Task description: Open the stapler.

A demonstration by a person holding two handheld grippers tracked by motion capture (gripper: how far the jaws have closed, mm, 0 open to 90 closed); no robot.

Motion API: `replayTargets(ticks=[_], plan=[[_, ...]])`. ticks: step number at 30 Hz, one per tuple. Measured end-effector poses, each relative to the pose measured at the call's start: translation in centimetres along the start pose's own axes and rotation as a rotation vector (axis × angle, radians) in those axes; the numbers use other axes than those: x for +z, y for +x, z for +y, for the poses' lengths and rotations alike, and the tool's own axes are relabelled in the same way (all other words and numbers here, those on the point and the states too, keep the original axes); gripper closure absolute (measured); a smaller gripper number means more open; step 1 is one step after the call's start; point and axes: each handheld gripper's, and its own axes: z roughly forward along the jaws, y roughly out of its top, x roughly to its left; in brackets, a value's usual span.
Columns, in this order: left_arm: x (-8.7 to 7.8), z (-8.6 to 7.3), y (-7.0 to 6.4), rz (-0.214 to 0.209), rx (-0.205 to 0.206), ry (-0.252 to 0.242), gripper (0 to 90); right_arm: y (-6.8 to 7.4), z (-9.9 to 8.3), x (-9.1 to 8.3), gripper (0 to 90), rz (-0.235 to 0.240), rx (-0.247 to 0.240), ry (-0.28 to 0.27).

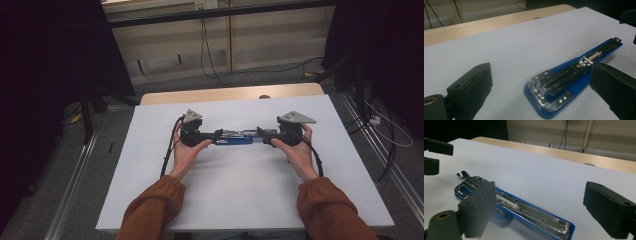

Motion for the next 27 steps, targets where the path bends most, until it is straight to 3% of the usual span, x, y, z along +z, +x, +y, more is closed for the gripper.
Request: replayTargets(ticks=[6, 12, 15, 22, 27], plan=[[-0.8, -0.3, 0.2, -0.029, 0.010, 0.014, 4.0, 0.0, 0.1, -0.3, 6.7, -0.003, 0.000, -0.013], [-1.8, -0.3, -0.2, 0.003, 0.049, -0.017, 4.0, -0.1, 0.3, -0.6, 7.0, -0.005, 0.000, -0.022], [-2.4, -0.6, -0.4, -0.007, 0.065, 0.015, 4.2, -0.1, 0.2, -0.8, 6.8, 0.007, -0.004, -0.008], [-3.6, -1.3, -0.1, 0.001, 0.049, 0.022, 4.6, -0.1, 0.4, -1.4, 7.4, 0.005, -0.018, -0.012], [-4.8, -1.9, -0.2, 0.036, 0.066, 0.021, 4.6, -0.3, 0.1, -2.9, 7.3, -0.010, -0.039, -0.017]])
